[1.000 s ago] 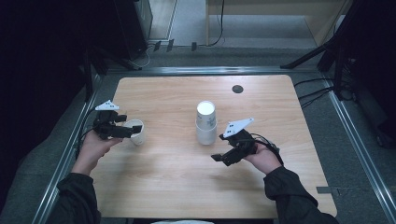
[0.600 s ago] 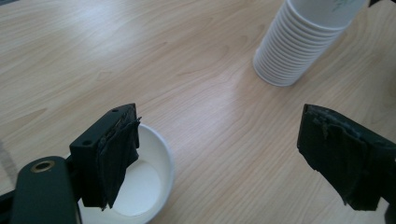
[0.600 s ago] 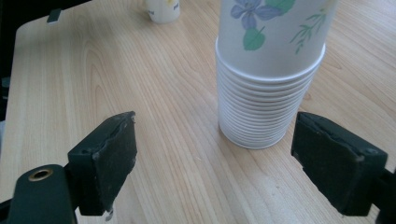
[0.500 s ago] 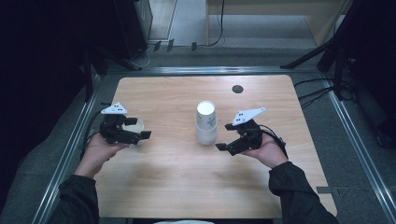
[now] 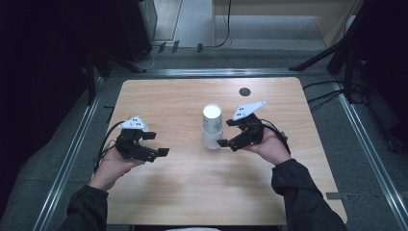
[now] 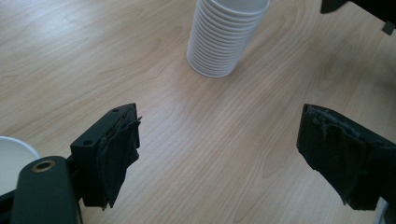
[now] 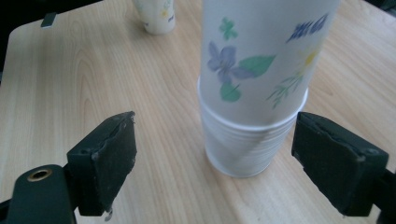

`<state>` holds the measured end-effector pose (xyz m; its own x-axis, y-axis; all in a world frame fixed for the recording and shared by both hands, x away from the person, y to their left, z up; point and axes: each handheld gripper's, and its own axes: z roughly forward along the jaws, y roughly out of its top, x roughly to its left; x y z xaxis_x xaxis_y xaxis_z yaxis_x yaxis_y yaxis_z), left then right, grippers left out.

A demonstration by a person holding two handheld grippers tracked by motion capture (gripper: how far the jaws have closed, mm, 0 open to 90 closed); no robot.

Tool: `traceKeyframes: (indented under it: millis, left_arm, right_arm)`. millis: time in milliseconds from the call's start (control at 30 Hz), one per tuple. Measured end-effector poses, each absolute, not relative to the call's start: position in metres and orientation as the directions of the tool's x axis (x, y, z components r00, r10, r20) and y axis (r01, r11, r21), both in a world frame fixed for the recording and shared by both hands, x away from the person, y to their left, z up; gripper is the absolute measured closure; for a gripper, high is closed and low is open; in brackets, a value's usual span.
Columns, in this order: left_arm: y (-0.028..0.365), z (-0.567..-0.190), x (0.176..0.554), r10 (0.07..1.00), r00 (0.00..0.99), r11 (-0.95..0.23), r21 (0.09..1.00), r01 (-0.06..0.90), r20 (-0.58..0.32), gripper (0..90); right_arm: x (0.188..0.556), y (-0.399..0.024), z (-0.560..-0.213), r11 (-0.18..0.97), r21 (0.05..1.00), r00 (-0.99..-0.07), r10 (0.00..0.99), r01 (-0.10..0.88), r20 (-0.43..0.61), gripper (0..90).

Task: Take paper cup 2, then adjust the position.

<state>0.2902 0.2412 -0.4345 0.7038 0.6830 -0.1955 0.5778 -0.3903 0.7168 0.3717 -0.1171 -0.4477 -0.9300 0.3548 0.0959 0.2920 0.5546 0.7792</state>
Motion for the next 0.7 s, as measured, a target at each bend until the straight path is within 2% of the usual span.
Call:
traceKeyframes:
  millis: [200, 500, 700]
  left_arm:
    - [0.231, -0.438, 0.284, 0.649, 0.724, -0.387, 0.716, 0.581, -0.236, 13.6]
    - [0.212, -0.444, 0.281, 0.623, 0.761, -0.472, 0.688, 0.551, -0.182, 13.7]
    - [0.209, -0.447, 0.281, 0.612, 0.769, -0.483, 0.683, 0.548, -0.184, 13.7]
  right_arm:
    - [0.385, -0.116, -0.439, 0.547, 0.782, -0.928, 0.356, 0.299, 0.106, 15.7]
    - [0.401, -0.106, -0.417, 0.605, 0.745, -0.936, 0.345, 0.281, 0.073, 17.3]
    - [0.411, -0.089, -0.405, 0.668, 0.693, -0.947, 0.315, 0.272, 0.068, 18.4]
